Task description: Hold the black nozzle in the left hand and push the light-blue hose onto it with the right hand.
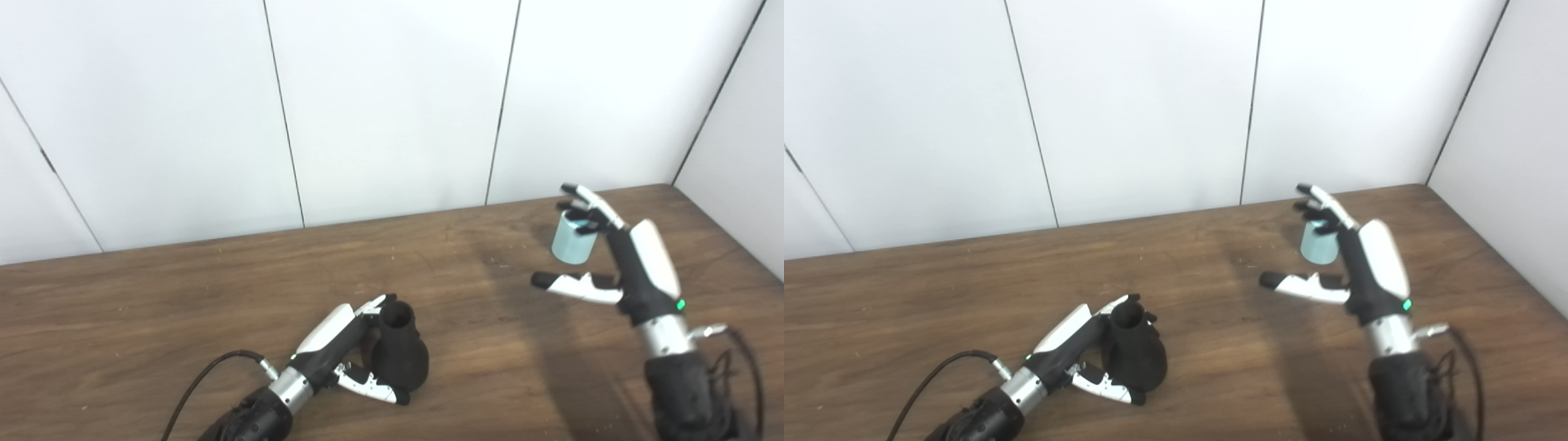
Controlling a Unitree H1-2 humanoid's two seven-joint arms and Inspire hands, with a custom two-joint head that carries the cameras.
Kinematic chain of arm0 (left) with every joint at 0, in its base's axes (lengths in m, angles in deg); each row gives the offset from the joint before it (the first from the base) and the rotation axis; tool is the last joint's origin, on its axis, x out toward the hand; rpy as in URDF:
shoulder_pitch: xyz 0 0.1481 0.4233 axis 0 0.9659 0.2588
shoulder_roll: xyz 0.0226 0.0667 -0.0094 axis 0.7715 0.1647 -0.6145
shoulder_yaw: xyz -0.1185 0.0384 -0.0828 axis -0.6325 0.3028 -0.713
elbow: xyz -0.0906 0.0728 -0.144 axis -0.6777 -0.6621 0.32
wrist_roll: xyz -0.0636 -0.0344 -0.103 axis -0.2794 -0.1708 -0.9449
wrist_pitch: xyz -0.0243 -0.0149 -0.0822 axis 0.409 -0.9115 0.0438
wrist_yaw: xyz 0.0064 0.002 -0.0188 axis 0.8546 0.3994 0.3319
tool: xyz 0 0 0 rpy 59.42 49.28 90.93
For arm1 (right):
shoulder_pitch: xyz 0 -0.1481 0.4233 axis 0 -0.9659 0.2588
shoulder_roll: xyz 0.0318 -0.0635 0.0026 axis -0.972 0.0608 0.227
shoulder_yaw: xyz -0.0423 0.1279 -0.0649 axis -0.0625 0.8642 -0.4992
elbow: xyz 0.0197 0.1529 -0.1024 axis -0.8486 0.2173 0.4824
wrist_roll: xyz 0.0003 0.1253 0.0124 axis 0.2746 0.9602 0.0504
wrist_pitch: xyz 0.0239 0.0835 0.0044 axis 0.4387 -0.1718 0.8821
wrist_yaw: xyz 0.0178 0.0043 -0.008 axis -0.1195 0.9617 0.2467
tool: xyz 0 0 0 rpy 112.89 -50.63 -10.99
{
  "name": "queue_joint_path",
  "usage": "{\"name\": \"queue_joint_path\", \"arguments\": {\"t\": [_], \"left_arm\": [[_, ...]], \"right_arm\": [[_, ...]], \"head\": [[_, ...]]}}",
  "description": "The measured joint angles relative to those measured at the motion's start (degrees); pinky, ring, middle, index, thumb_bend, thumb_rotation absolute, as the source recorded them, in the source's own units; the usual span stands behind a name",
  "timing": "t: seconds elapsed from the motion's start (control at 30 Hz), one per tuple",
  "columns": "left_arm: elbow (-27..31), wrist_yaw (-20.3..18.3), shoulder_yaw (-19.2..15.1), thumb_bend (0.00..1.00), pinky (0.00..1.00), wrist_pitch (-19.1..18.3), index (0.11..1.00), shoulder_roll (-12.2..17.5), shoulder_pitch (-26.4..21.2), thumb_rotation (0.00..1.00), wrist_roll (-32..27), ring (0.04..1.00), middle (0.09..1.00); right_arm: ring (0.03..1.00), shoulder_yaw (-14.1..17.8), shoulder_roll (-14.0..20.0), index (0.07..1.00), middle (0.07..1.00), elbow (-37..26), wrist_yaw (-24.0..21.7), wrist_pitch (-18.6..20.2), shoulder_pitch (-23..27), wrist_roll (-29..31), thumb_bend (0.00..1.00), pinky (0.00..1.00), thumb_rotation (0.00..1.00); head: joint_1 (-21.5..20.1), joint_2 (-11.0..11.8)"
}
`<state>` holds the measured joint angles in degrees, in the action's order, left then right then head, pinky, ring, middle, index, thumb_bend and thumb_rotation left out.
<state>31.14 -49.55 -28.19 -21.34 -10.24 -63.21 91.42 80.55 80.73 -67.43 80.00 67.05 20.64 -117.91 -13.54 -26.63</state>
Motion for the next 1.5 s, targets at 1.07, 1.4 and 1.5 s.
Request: {"name": "queue_joint_path", "arguments": {"t": [1.07,1.4,1.5], "left_arm": [[-0.04,0.07,0.05,0.52,1.0,0.25,0.48,0.11,-0.08,0.07,-0.07,0.987,0.801],[-0.07,0.17,0.06,0.52,1.0,0.24,0.48,0.14,-0.11,0.07,-0.08,0.988,0.806],[-0.07,0.18,0.1,0.52,1.0,0.25,0.48,0.13,-0.14,0.07,-0.09,0.988,0.806]], "right_arm": [[0.761,-7.08,14.02,0.814,0.832,10.82,-13.44,11.12,14.69,-14.91,0.99,0.65,0.43],[0.76,-10.08,14.33,0.806,0.822,17.08,-14.37,12.65,18.86,-16.11,1.0,0.64,0.33],[0.76,-10.8,14.34,0.804,0.823,18.7,-14.36,12.81,19.16,-16.37,1.0,0.65,0.32]], "head": [[-0.35,-0.18],[-0.44,-0.18],[-0.35,-0.18]]}}
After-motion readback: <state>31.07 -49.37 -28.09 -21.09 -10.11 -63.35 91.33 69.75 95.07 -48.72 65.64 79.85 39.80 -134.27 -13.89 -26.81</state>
